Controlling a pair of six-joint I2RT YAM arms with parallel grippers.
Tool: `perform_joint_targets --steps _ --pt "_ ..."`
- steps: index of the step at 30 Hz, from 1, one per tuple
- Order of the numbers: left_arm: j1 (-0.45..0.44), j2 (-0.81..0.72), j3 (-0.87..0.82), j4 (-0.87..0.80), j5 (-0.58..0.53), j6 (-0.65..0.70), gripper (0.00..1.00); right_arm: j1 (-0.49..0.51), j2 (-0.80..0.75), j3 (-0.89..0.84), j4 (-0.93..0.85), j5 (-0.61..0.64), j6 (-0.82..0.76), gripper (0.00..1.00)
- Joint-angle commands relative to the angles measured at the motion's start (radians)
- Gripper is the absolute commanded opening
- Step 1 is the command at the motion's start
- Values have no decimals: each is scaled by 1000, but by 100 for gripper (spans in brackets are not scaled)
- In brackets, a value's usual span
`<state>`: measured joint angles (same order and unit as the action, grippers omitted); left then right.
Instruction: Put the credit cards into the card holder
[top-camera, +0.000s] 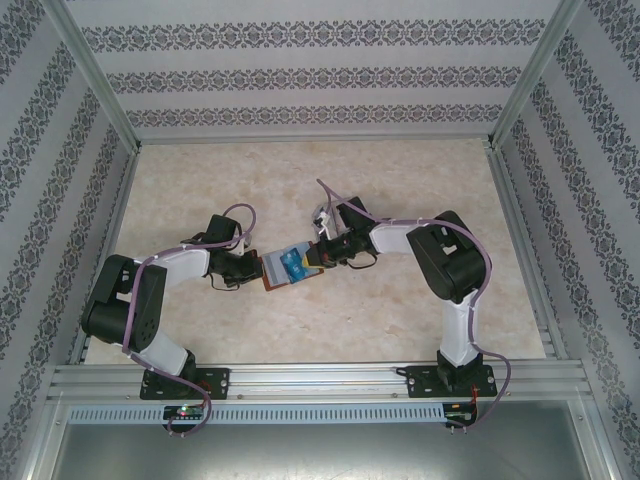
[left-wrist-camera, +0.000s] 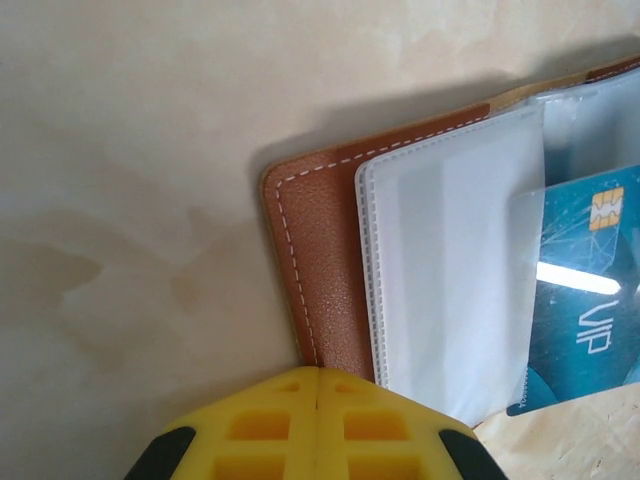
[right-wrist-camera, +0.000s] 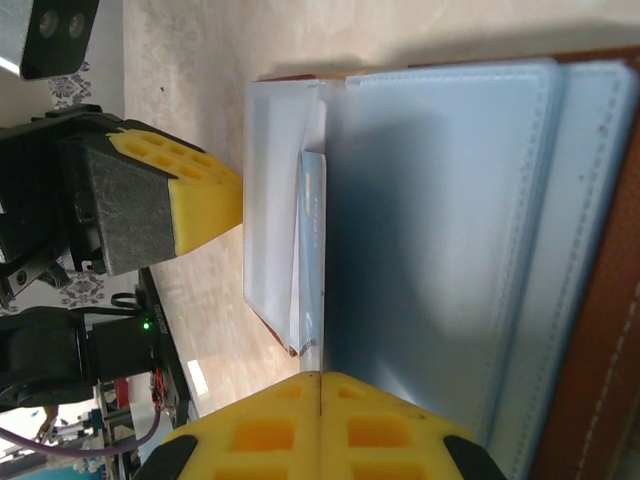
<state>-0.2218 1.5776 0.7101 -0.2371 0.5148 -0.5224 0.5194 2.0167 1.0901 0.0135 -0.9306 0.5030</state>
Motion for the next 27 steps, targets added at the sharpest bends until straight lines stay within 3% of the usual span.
perform_joint_targets --steps 1,14,27 --pt "-4 42 -6 -64 -97 31 0 4 46 26 4 32 31 0" --pt "-5 32 -15 -59 -104 31 0 32 62 64 4 94 48 0" --pt "-5 28 0 -56 -88 24 0 139 53 81 12 171 133 0"
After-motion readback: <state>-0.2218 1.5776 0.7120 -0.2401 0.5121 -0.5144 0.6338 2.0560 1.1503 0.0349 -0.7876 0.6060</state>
